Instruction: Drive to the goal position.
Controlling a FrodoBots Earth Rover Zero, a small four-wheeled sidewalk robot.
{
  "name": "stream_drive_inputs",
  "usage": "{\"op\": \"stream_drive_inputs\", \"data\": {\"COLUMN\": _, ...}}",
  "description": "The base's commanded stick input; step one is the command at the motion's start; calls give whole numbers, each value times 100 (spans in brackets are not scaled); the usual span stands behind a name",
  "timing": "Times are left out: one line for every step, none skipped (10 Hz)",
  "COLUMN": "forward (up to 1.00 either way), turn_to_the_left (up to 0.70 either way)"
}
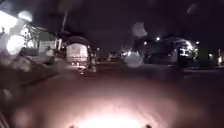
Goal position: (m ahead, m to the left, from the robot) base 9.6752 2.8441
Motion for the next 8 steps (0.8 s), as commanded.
{"op": "stream_drive_inputs", "data": {"forward": 70, "turn_to_the_left": -4}}
{"op": "stream_drive_inputs", "data": {"forward": 70, "turn_to_the_left": -15}}
{"op": "stream_drive_inputs", "data": {"forward": 70, "turn_to_the_left": -24}}
{"op": "stream_drive_inputs", "data": {"forward": 70, "turn_to_the_left": -30}}
{"op": "stream_drive_inputs", "data": {"forward": 70, "turn_to_the_left": -3}}
{"op": "stream_drive_inputs", "data": {"forward": 70, "turn_to_the_left": 0}}
{"op": "stream_drive_inputs", "data": {"forward": 70, "turn_to_the_left": 0}}
{"op": "stream_drive_inputs", "data": {"forward": 70, "turn_to_the_left": 0}}
